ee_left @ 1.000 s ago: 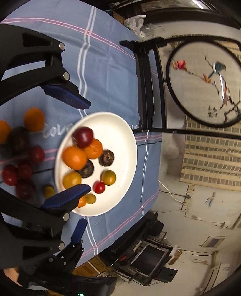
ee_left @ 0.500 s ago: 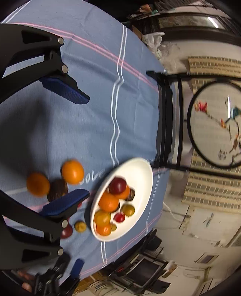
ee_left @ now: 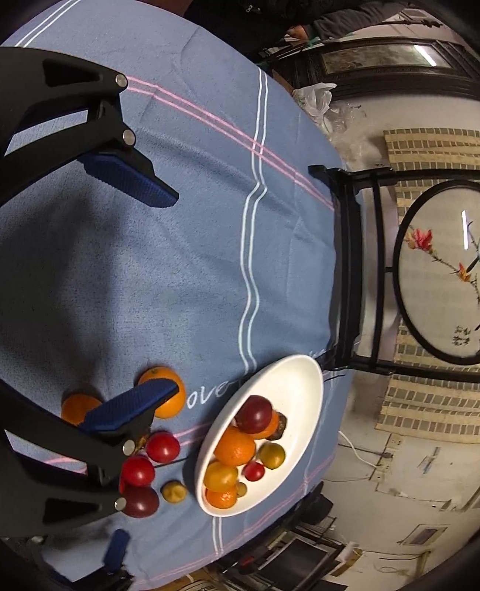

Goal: Organize fruits
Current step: 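Move both tools back to the loose fruit cluster, then place a dark red plum with the right tool while the left tool places an orange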

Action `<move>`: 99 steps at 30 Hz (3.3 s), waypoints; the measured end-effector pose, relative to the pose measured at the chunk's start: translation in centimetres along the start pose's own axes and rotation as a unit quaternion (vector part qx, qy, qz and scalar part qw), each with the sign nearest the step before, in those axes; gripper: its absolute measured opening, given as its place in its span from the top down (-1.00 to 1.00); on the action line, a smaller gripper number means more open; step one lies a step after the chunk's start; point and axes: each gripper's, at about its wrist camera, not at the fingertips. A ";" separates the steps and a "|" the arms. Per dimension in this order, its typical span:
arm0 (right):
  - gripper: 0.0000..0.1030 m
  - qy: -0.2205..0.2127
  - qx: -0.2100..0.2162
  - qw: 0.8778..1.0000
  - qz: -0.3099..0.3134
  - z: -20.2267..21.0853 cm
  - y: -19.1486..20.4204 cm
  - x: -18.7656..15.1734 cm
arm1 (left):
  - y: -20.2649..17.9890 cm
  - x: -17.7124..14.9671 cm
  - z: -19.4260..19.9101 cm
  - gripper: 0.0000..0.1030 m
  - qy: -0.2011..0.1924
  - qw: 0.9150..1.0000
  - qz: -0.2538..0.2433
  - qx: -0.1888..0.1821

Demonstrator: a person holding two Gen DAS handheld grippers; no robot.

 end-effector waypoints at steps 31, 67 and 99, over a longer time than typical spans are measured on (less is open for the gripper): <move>0.20 0.014 0.021 1.000 0.000 -2.9 -2.5 2.0 | -0.3 -0.8 -0.6 -0.78 0.024 0.999 -0.010 -0.034; 0.20 -0.048 0.039 0.997 -0.035 0.4 -4.5 1.8 | -6.7 -4.4 1.0 0.35 0.081 0.986 -0.108 -0.096; -0.16 -0.064 -0.003 0.995 -0.078 -6.3 -10.0 10.7 | -12.0 11.5 -8.1 -0.36 0.027 0.994 -0.059 -0.088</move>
Point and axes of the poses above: each gripper's, at about its wrist camera, not at the fingertips, and z roughly against the way its jaws point, y to its left, x to its top, and after that the axes turned 2 degrees about -x, right-handed
